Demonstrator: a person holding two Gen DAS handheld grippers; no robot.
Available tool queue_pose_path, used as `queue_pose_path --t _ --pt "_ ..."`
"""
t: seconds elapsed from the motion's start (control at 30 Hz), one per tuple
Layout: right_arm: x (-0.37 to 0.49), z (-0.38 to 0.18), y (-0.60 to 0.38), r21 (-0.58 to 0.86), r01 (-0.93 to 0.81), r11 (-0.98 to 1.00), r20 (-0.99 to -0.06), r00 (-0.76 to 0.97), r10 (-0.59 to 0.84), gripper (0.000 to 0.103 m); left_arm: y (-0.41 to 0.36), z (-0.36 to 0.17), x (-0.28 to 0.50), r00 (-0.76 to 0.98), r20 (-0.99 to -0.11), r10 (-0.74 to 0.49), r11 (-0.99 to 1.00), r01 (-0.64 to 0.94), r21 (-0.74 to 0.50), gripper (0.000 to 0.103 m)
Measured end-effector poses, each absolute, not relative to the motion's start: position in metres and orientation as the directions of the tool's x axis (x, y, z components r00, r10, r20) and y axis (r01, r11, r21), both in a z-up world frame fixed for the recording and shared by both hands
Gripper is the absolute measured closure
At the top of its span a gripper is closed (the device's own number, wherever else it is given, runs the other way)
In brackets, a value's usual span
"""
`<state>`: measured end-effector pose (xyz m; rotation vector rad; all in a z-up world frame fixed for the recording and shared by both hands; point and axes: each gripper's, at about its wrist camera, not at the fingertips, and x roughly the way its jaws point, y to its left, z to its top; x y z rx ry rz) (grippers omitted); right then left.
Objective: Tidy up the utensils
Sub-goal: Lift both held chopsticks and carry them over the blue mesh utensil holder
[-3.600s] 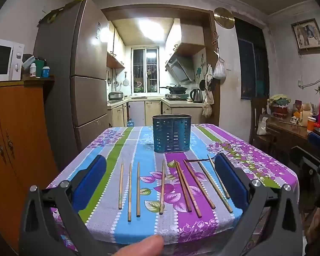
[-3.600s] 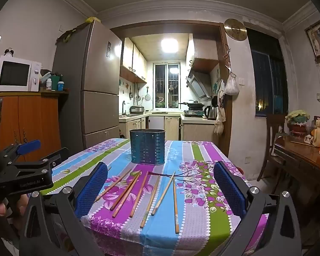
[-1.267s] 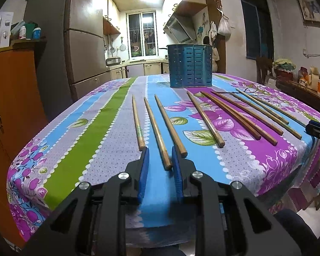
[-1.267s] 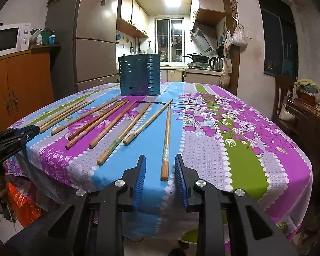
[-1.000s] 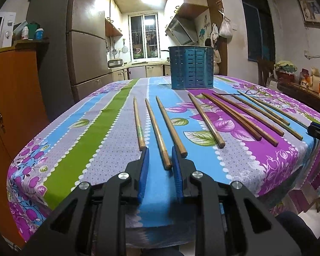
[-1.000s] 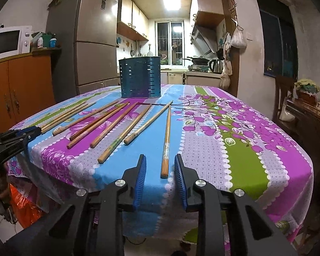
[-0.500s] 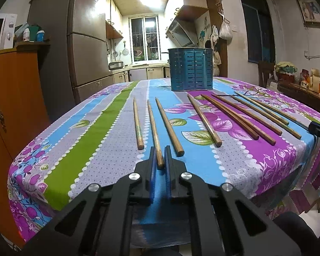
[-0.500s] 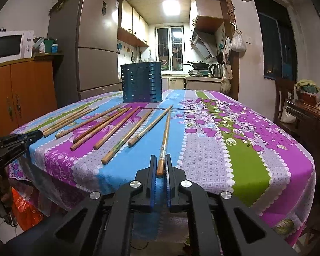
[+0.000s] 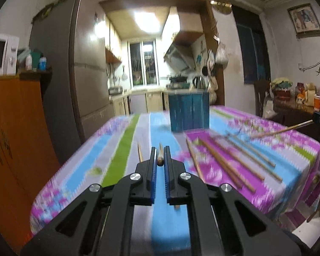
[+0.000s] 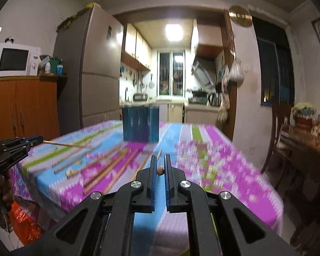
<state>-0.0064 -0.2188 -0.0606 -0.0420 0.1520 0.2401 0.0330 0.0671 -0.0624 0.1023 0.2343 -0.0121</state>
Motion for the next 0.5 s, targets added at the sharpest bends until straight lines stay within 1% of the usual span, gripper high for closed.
queue_pose_path --t 0.13,0.23,0.5 --pt "-0.002 -0.027 -0.216 -0.077 -0.265 0.961 -0.096 0.962 0.257 0.095 0.063 -0.026 0.045 0.989 -0.150 -0.015 0.990 0.036 0.135 0.098" --pt "0.012 -0.003 -0.213 -0.114 -0.283 0.952 -0.082 0.958 0.275 0.095 0.058 -0.001 0.064 0.992 -0.124 -0.034 0.987 0.053 0.153 0.098" --pt "0.076 0.040 -0.207 -0.132 -0.340 0.931 -0.159 0.934 0.319 0.095 0.057 0.049 0.123 0.987 -0.145 -0.071 0.988 0.090 0.128 0.098"
